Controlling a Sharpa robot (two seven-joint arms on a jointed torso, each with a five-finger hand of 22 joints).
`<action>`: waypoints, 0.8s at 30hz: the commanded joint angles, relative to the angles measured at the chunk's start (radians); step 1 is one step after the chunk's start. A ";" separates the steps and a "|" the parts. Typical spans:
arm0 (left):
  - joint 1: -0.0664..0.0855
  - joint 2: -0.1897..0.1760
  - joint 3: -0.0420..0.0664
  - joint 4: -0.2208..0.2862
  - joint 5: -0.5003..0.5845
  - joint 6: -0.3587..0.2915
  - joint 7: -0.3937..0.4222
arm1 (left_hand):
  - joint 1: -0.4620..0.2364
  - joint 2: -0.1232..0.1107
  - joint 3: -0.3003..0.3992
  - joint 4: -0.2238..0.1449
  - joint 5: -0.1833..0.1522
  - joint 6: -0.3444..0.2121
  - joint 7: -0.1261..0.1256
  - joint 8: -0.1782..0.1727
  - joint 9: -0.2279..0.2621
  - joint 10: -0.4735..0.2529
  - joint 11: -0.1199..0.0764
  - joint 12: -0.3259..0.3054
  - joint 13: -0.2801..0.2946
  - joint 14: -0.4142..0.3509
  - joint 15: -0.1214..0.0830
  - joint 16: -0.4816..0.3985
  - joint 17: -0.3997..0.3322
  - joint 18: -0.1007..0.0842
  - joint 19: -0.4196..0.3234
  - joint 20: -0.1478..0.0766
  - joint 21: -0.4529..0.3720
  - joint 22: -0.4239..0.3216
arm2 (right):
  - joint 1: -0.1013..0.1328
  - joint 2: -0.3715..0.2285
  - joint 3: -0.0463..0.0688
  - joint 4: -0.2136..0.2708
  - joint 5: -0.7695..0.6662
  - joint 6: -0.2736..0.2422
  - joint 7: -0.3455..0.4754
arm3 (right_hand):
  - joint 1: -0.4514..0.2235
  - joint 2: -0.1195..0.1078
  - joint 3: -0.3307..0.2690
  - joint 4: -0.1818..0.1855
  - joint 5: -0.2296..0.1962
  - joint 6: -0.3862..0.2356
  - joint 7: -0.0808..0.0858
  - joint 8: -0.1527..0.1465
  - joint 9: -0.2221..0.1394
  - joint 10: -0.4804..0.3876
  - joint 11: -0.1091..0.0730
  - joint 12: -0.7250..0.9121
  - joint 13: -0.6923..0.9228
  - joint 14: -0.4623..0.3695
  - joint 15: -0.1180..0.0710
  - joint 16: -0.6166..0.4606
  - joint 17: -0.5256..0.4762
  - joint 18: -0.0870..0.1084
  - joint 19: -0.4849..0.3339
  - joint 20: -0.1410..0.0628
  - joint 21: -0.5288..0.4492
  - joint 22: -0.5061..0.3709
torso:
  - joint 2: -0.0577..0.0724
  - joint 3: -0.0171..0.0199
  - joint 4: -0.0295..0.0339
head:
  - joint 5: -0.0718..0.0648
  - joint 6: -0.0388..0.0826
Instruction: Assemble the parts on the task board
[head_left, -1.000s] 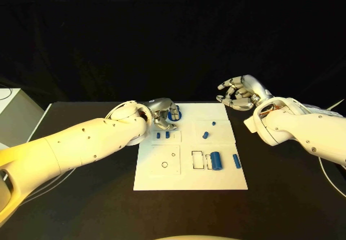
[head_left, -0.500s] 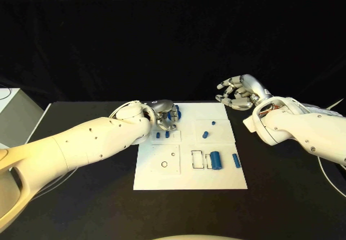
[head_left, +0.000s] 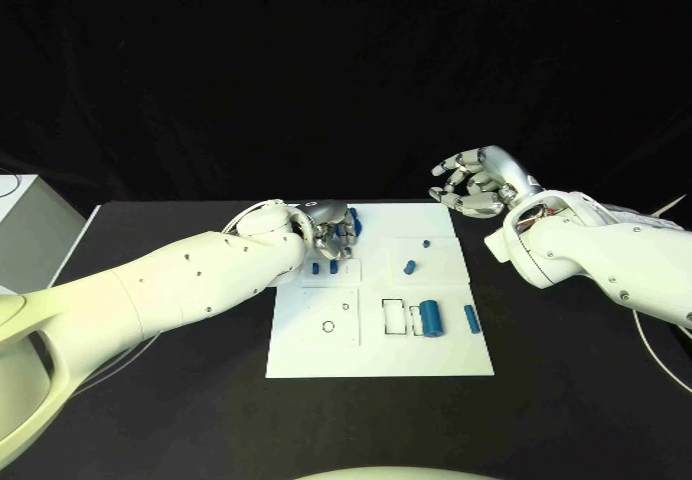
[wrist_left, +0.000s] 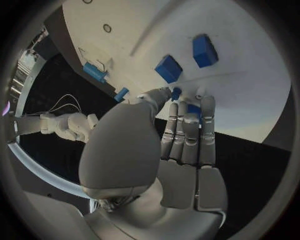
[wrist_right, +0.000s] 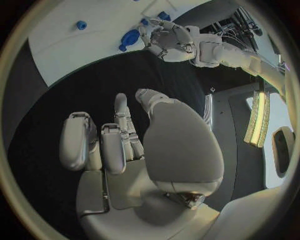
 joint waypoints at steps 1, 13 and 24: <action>0.000 0.005 0.000 -0.003 -0.008 0.024 -0.016 | 0.015 0.001 0.016 -0.003 0.003 0.012 0.002 -0.006 -0.004 0.013 -0.001 -0.009 -0.005 0.010 0.001 0.012 0.002 0.011 0.014 0.000 0.013 0.009 | 0.000 0.001 0.000 0.002 -0.008 0.002 0.011 | -0.003 -0.009 0.004 0.001 -0.004 0.001 0.008 0.003 0.001 0.007 -0.002 -0.003 -0.001 0.051 -0.005 -0.004 0.054 0.006 0.006 -0.002 -0.001 0.001 | 0.000 -0.0004 -0.0006 | -0.002 -0.001; 0.000 0.014 -0.002 -0.018 -0.008 0.016 -0.022 | 0.023 0.000 0.051 -0.011 0.001 0.024 0.004 -0.017 -0.013 0.030 -0.001 -0.028 -0.020 0.019 -0.001 0.027 0.003 0.008 0.027 -0.002 0.034 0.033 | 0.000 -0.001 0.000 0.005 -0.008 0.003 0.009 | -0.006 -0.009 0.004 0.002 -0.004 0.000 0.008 0.003 0.001 0.010 -0.002 -0.008 -0.005 0.051 -0.005 -0.004 0.055 0.006 0.007 -0.002 0.000 0.002 | 0.000 0.0003 -0.0004 | -0.007 -0.008; -0.002 0.019 -0.004 -0.022 0.010 0.017 -0.002 | 0.020 0.004 0.079 -0.019 -0.001 0.048 -0.001 -0.020 -0.017 0.061 -0.007 -0.043 -0.031 0.042 -0.005 0.048 0.021 0.002 0.048 -0.005 0.064 0.068 | 0.000 -0.001 0.000 0.008 -0.011 0.004 0.009 | -0.006 -0.009 0.004 0.002 -0.004 0.000 0.008 0.003 0.001 0.010 -0.002 -0.008 -0.005 0.051 -0.005 -0.004 0.055 0.006 0.007 -0.002 0.000 0.002 | -0.002 0.0007 0.0012 | -0.009 -0.014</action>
